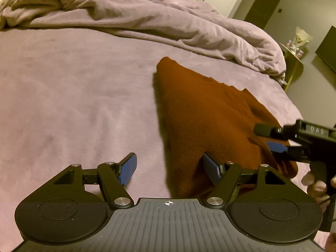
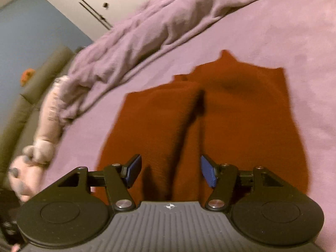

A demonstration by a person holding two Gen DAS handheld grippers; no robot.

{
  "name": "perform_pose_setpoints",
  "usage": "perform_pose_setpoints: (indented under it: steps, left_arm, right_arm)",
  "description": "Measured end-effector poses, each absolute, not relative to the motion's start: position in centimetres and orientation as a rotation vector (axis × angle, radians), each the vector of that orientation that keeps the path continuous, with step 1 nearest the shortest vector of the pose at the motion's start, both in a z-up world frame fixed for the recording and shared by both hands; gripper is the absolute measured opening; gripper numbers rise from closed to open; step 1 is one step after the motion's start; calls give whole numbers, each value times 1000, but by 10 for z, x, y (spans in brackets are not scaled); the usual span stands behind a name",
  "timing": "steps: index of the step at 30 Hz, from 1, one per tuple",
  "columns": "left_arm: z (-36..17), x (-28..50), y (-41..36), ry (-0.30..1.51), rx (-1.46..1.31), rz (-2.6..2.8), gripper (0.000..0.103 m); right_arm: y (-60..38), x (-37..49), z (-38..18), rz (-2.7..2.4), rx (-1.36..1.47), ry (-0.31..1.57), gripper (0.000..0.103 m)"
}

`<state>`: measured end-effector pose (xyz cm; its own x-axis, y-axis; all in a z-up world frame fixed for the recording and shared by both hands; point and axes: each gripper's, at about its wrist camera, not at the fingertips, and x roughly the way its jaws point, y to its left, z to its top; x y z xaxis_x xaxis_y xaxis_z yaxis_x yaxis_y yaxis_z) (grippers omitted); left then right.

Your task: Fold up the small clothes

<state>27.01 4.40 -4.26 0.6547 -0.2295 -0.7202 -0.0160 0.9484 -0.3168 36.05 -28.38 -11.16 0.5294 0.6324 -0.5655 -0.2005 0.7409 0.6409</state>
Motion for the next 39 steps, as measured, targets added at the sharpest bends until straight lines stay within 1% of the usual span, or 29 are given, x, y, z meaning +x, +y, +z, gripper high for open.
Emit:
perform_pose_setpoints:
  steps: [3, 5, 6, 7, 8, 10, 13, 14, 16, 18, 20, 22, 25, 27, 30, 32, 33, 34, 39]
  left_arm:
    - [-43, 271, 44, 856, -305, -128, 76]
    - [-43, 271, 43, 855, -300, -129, 76]
    - [-43, 271, 43, 854, -298, -130, 76]
    - [-42, 270, 43, 855, -296, -132, 76]
    - [-42, 269, 43, 856, -290, -129, 76]
    - [-39, 263, 40, 853, -257, -116, 76]
    - [-35, 254, 29, 855, -192, -102, 76]
    - [-34, 252, 26, 854, -183, -107, 76]
    - [-34, 252, 19, 853, -172, -124, 81]
    - [-34, 254, 12, 864, -176, -146, 83]
    - [-33, 254, 3, 863, -173, -172, 84]
    - [-34, 255, -8, 871, -162, -199, 87]
    - [-40, 260, -24, 897, -146, -222, 86]
    - [-48, 264, -33, 914, -106, -193, 85]
    - [-57, 270, -32, 959, -142, -186, 84]
    - [-56, 268, -25, 961, -163, -187, 84]
    - [-55, 266, -22, 952, -158, -182, 84]
    - [-53, 265, -19, 945, -153, -176, 84]
    - [-54, 265, -12, 949, -190, -172, 84]
  right_arm:
    - [-274, 368, -114, 576, 568, 888, 62]
    - [-266, 374, -118, 554, 561, 899, 60]
    - [-264, 376, -119, 553, 563, 900, 52]
    - [-261, 377, -118, 540, 550, 898, 30]
    - [-255, 377, -116, 536, 515, 891, 20]
    - [-244, 372, -106, 521, 401, 859, 17]
    - [-220, 355, -79, 459, 122, 733, 15]
    - [-217, 350, -70, 447, 74, 689, 15]
    - [-217, 338, -53, 420, -11, 598, 15]
    - [-217, 330, -44, 382, -98, 537, 15]
    - [-224, 325, -44, 344, -165, 511, 15]
    - [-235, 327, -50, 296, -203, 517, 15]
    - [-250, 328, -69, 214, -292, 523, 15]
    - [-258, 333, -89, 205, -297, 586, 15]
    - [-270, 338, -110, 191, -277, 602, 18]
    - [-278, 339, -103, 189, -213, 598, 24]
    - [-282, 338, -98, 175, -192, 600, 29]
    - [-285, 335, -93, 159, -174, 595, 30]
    - [-284, 292, -71, 187, -110, 505, 30]
